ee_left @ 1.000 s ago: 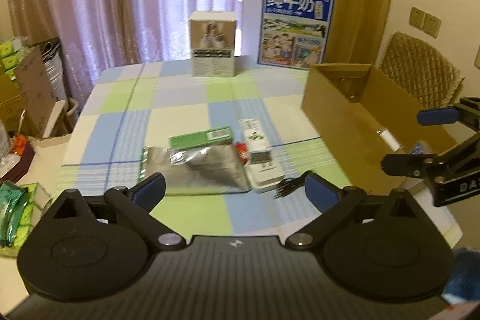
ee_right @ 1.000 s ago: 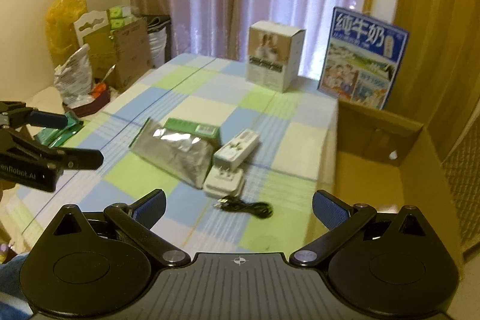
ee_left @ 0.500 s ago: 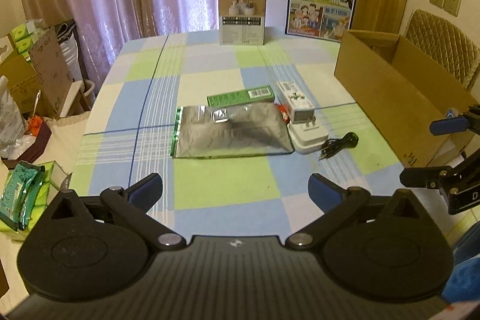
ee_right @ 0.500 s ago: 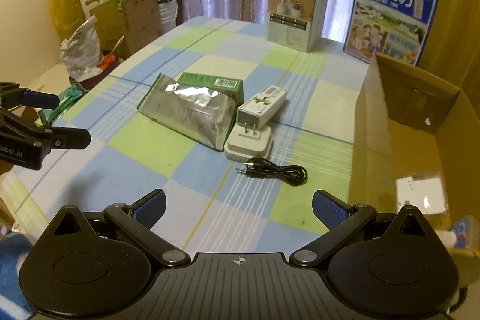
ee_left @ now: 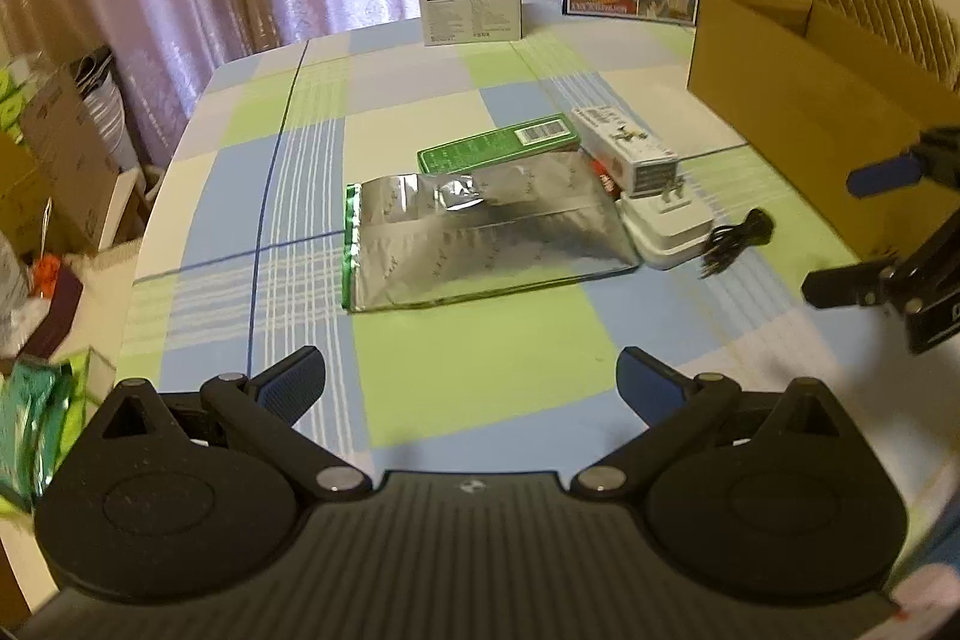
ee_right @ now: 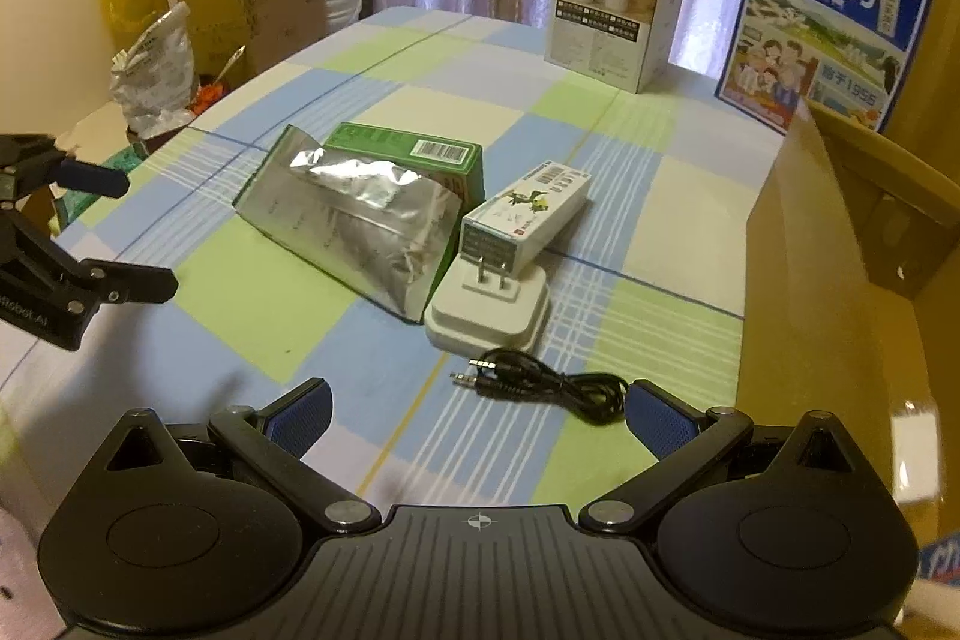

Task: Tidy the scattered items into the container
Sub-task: 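Move both tools back from the box over the remaining table items, then reach the left tool to the silver foil bag and close on it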

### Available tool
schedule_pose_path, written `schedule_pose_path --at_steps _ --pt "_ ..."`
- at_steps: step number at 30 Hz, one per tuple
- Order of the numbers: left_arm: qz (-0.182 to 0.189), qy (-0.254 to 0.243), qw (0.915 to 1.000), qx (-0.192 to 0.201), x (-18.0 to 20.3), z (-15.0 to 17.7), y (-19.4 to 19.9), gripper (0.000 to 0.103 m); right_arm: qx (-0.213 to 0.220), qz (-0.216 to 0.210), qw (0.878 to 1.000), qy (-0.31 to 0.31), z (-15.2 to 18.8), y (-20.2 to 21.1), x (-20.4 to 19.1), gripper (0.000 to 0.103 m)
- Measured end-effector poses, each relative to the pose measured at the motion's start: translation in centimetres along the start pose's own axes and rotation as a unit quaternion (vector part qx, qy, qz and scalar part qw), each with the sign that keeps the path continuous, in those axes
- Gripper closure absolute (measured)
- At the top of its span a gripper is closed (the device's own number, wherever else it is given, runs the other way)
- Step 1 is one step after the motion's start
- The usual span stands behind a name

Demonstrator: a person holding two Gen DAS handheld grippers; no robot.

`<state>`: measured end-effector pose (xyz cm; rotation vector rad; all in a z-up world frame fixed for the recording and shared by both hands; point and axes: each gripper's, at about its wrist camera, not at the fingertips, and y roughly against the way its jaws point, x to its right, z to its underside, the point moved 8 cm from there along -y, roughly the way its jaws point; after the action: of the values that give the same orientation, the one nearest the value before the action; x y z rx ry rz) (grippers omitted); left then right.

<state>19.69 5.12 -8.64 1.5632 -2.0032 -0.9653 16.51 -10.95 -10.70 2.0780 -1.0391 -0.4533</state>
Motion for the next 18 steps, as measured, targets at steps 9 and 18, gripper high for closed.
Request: schedule_pose_path --at_steps 9,18 --pt "0.03 -0.056 0.998 0.004 -2.2 -0.9 -5.2 0.001 -0.013 0.002 1.0 -0.003 0.2 -3.5 1.3 0.002" --pt "0.074 -0.089 0.9932 0.012 -2.9 -1.9 -8.9 0.001 -0.019 0.004 1.0 -0.023 0.7 -5.5 2.4 0.002"
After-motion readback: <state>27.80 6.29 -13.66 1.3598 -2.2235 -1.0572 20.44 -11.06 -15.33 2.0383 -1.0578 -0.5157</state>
